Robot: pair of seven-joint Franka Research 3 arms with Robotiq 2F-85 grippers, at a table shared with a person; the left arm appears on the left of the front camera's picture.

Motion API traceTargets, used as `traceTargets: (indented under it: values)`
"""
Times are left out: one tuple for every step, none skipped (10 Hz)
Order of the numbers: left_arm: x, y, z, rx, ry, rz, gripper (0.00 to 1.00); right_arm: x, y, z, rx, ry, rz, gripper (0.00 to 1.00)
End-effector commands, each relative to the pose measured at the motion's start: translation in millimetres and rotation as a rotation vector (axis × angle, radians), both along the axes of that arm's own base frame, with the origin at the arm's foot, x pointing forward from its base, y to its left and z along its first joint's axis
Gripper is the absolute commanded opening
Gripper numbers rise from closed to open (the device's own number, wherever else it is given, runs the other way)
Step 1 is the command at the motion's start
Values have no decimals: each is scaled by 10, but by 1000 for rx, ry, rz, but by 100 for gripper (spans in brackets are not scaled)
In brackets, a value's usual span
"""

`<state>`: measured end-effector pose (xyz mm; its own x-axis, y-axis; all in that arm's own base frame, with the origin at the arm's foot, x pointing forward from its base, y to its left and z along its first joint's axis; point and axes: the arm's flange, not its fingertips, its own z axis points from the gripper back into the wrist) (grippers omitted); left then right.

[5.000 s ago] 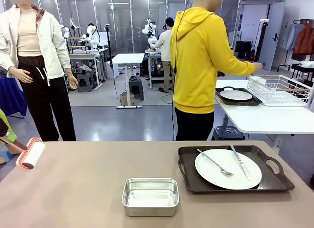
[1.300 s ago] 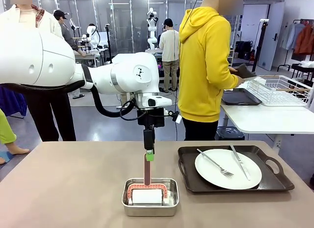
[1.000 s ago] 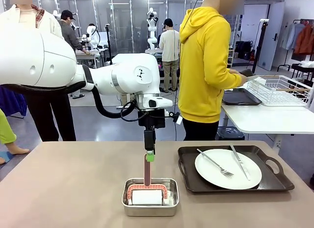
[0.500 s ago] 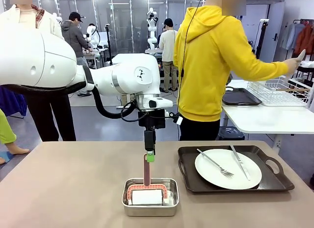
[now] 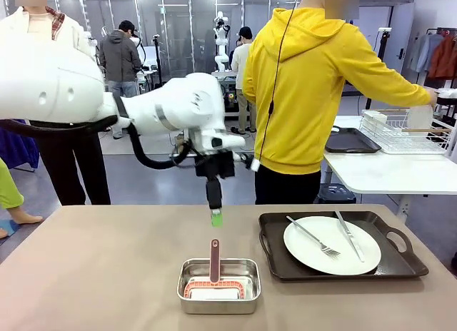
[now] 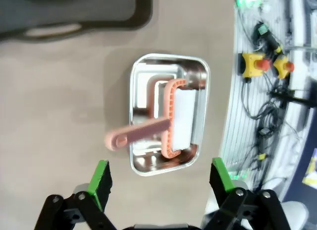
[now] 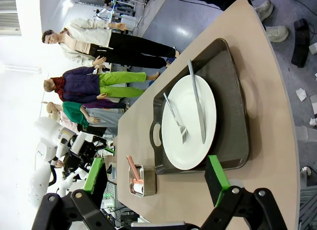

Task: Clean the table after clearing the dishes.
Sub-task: When the right (or left) Handle tray is removed, use the right hand (or left hand) to clean the right (or left) side of the table with the Lint Roller.

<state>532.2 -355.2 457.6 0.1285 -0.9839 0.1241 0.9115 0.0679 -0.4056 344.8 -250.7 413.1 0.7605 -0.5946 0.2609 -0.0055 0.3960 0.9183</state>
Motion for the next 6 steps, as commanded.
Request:
traceTargets:
  values:
    - [80, 889, 350, -231, 205, 369, 100, -20, 3, 20, -8, -12, 14, 100]
    - [15, 1354, 369, -299, 244, 559, 100, -20, 3, 20, -8, -12, 14, 100]
    - [-96, 1806, 350, -407, 294, 704, 100, -20, 3, 20, -8, -12, 14, 100]
    - [-247, 2287, 310, -470, 314, 830, 100, -20, 3, 20, -8, -12, 14, 100]
    - [-429, 2879, 318, -568, 350, 928, 100, -20, 3, 20, -8, -12, 14, 100]
    - [-586, 3494, 307, -665, 400, 1051, 100, -20, 3, 20, -8, -12, 14, 100]
